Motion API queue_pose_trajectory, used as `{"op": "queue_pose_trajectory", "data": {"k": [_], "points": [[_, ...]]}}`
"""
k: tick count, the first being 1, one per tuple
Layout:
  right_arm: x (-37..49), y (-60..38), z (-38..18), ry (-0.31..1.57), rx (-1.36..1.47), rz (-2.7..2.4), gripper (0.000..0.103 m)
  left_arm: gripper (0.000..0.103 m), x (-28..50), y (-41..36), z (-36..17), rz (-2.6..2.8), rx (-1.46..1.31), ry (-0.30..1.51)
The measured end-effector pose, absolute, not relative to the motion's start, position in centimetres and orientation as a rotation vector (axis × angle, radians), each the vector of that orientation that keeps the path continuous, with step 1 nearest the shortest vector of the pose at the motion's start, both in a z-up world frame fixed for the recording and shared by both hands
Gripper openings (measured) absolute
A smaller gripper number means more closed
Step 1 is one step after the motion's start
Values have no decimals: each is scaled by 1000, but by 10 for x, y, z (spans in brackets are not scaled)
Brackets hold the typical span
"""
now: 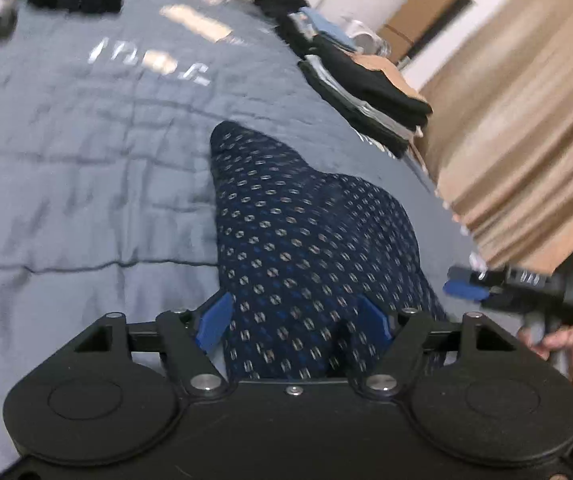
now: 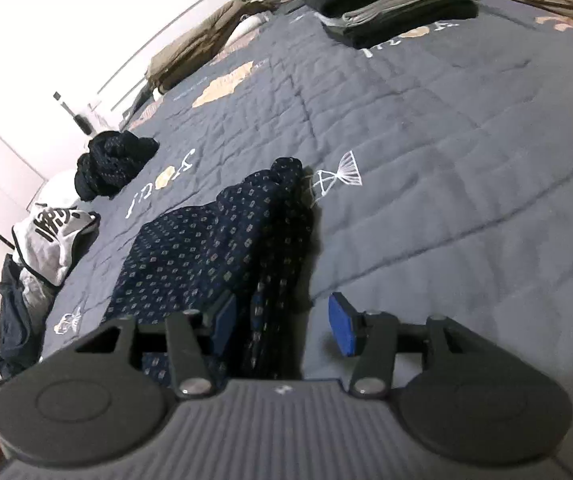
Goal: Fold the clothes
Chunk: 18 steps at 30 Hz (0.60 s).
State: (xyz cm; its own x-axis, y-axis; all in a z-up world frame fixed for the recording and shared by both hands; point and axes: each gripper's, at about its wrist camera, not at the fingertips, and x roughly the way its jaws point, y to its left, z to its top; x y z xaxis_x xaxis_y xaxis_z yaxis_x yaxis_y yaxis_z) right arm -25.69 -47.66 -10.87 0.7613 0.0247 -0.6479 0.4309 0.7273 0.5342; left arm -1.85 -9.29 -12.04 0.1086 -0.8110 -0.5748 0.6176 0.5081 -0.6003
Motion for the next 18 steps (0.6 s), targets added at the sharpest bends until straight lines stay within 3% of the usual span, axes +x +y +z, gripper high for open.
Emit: {"op": "queue_pose_trajectory", "data": {"k": [6,9,15,18], "points": [[-230,-497,-123,654,815,-231,51,74,15,-100,-151,-1121,-376,1112],[-221,-501,-129,672,833,-265,51,84,22,-113,-161,-1142,-390,1140],[-212,-496,-136,692,813,-278,51,93,18,-142,-175,-1195,-349,1150],[-211,-495,-137,695,812,-283,51,90,14,-147,-173,-1218,-376,1126]]}}
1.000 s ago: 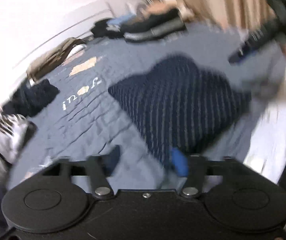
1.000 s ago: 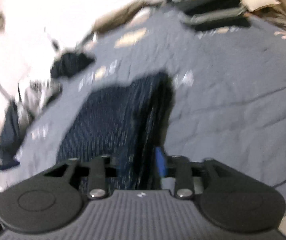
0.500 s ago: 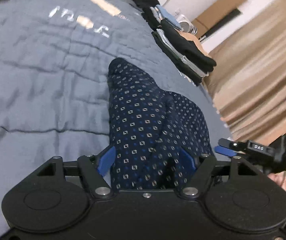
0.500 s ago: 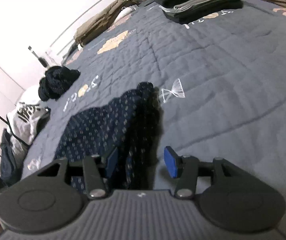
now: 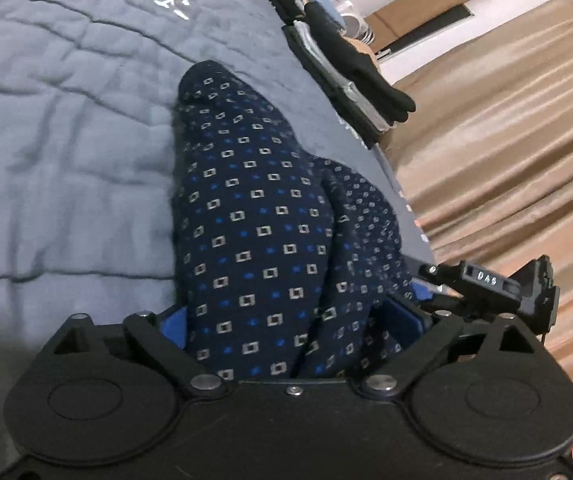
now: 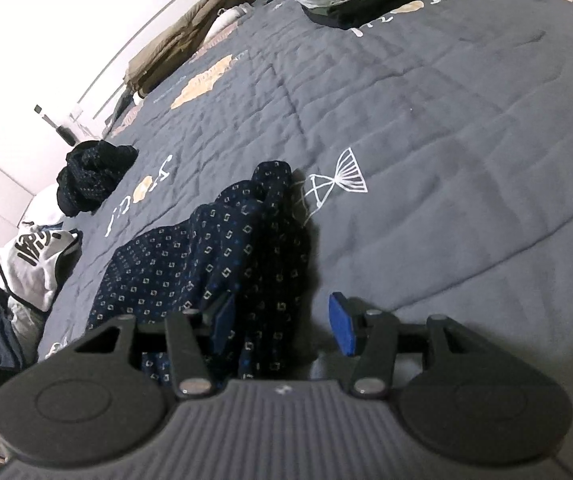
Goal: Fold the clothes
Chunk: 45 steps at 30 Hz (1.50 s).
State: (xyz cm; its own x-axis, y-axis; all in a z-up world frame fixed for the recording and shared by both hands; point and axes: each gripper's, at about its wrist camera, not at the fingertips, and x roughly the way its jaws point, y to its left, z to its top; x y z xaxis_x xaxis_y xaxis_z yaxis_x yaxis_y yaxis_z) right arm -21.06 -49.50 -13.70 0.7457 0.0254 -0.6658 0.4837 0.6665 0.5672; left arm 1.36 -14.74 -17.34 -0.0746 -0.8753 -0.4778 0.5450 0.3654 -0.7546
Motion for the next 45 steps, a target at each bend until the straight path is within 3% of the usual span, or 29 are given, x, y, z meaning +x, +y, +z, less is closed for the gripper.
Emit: {"op": "queue_pose_trajectory", "data": {"k": [2,3,5,7,9,10,13,18,26,27,29,31,34,37,45], "points": [[-212,-495,-136,692,817,-288,51,71,8,-147,-164,-1251,-366,1085],[-212,-495,-136,691,819,-289,51,69,6,-147,-159,-1270,-350,1067],[-214,-495,-135,688,822,-290,51,69,8,-149,-160,-1251,-349,1076],[-214,-493,-135,690,818,-282,51,78,10,-151,-167,-1219,-361,1102],[-213,-490,-135,694,813,-273,51,80,12,-154,-179,-1179,-389,1144],[-213,-489,-135,697,808,-272,51,76,9,-156,-180,-1178,-388,1125],[-213,-487,-137,708,790,-263,51,38,-6,-160,-164,-1216,-310,1030],[-209,-482,-140,721,803,-214,51,27,-22,-134,-135,-1221,-299,963],[-182,-421,-129,725,768,42,51,27,-44,-49,-92,-1112,-288,929],[-177,-411,-128,746,745,58,51,29,-42,-41,-96,-1069,-277,971],[-166,-391,-128,788,701,86,51,44,-35,-29,-113,-961,-240,1090],[-160,-380,-130,822,676,79,51,49,-33,-22,-125,-905,-202,1135],[-162,-382,-117,784,675,53,51,56,-37,-7,-110,-899,-157,1050],[-165,-387,-103,727,690,25,51,78,-38,12,-83,-869,-133,913],[-144,-386,-106,670,758,9,51,79,9,-41,-59,-784,-25,759]]}}
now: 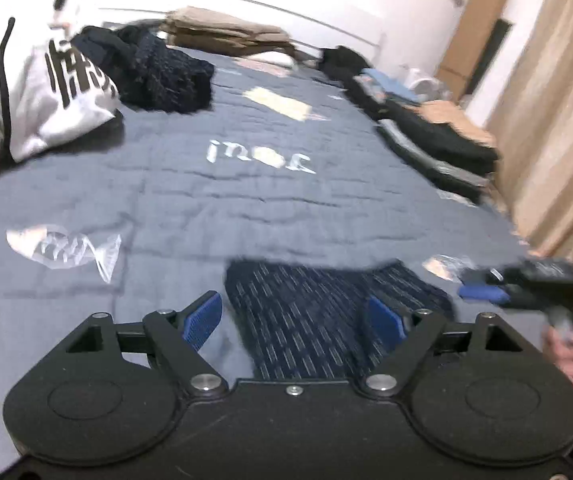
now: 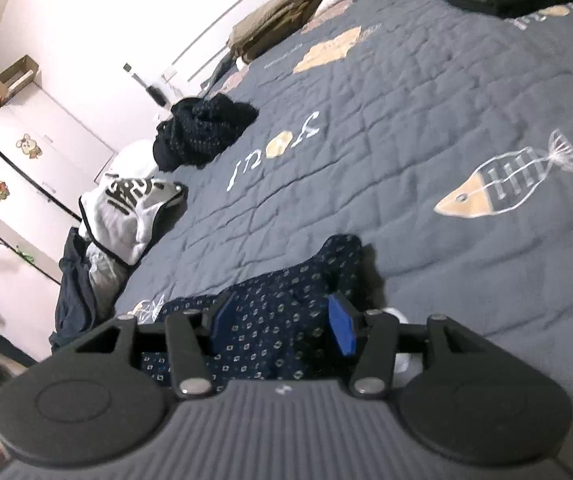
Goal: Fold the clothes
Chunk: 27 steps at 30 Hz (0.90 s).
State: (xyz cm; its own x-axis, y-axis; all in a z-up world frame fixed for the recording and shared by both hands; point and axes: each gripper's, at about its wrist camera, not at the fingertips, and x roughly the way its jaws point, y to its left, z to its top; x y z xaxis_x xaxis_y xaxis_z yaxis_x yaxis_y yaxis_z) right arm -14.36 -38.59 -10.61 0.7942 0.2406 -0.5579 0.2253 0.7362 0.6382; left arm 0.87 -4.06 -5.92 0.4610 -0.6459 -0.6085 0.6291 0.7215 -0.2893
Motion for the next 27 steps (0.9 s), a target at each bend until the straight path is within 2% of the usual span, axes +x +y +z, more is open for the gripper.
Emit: {"op": "queue_pose_trajectory", "data": {"k": [6,10,13,15,17,20,21,22,23,25,27], "points": [[-129,-370,-110,692,715,24,51,78,25,-66,-82,-787,81,752],[-124,-368,-114,702,708,22,51,76,34,-79,-100,-795,74,812],[-122,-368,-118,709,703,16,51,64,38,-82,-108,-775,75,831],[-121,-367,-119,709,701,14,51,47,42,-80,-111,-775,47,842],[-121,-364,-121,706,686,12,51,20,46,-77,-114,-789,10,869],[-122,-360,-122,701,662,9,50,12,47,-73,-111,-791,-26,849],[-123,-359,-122,698,662,6,47,12,47,-71,-107,-790,-25,826],[-123,-359,-122,695,662,3,39,11,46,-68,-101,-788,-32,798],[-124,-358,-122,692,663,1,22,11,46,-65,-95,-785,-48,771],[-124,-360,-123,680,678,-3,4,11,47,-60,-87,-769,-68,732],[-127,-363,-120,635,698,-3,3,11,50,-56,-84,-752,-81,714]]}}
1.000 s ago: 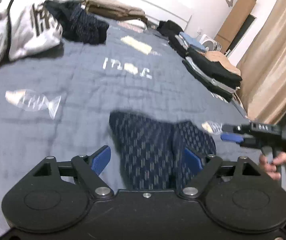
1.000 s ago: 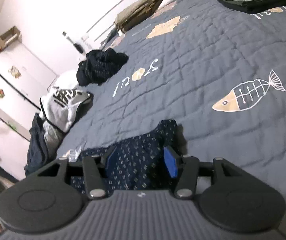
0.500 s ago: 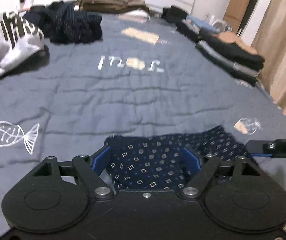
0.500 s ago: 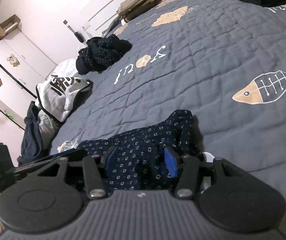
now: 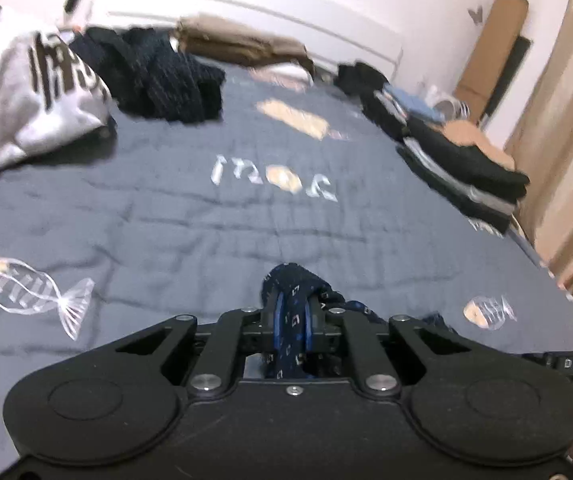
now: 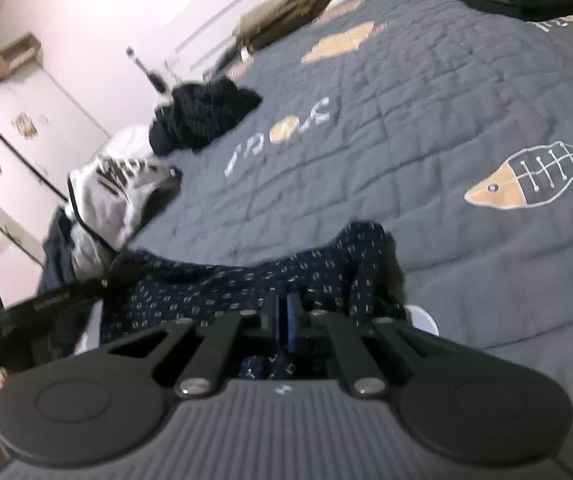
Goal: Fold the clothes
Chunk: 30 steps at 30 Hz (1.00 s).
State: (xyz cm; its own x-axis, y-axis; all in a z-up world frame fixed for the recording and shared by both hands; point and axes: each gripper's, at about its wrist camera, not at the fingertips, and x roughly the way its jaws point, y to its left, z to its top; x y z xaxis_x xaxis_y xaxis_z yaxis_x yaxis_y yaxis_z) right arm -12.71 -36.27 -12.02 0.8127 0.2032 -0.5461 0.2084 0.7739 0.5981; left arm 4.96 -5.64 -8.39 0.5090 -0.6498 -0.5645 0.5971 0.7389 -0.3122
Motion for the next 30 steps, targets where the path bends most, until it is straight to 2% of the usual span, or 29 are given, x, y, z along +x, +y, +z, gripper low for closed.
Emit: {"op": "queue_pose_trajectory", "data": {"k": [3,7,9,11,12,13,15,16,17,22,28,30], "points": [[-133,-367,-111,538,693,-31,2,11,56,-56,-90,-730,-87,738],[-138,-381,-111,477,688,-124,1,19,57,-60,-97,-709,-53,749],[-138,-391,-115,491,722,-159,4,29,57,-57,-96,-704,-66,756],[-140,-401,-115,506,776,-165,6,60,56,-53,-90,-694,-78,748],[-141,-401,-112,514,783,-143,7,66,55,-51,-86,-691,-80,741],[-140,-399,-107,527,768,-108,10,67,52,-48,-81,-696,-85,717],[-141,-392,-102,559,751,-52,23,68,47,-44,-71,-720,-87,684],[-143,-387,-100,578,747,-29,35,70,44,-44,-68,-727,-91,675],[-144,-381,-101,600,742,-4,41,73,41,-42,-65,-731,-102,664],[-147,-347,-113,726,592,-1,44,77,25,-38,-60,-720,-158,632],[-151,-332,-118,725,560,17,43,84,12,-39,-56,-727,-163,591],[-152,-328,-115,709,544,27,32,86,11,-40,-57,-728,-154,592]]}}
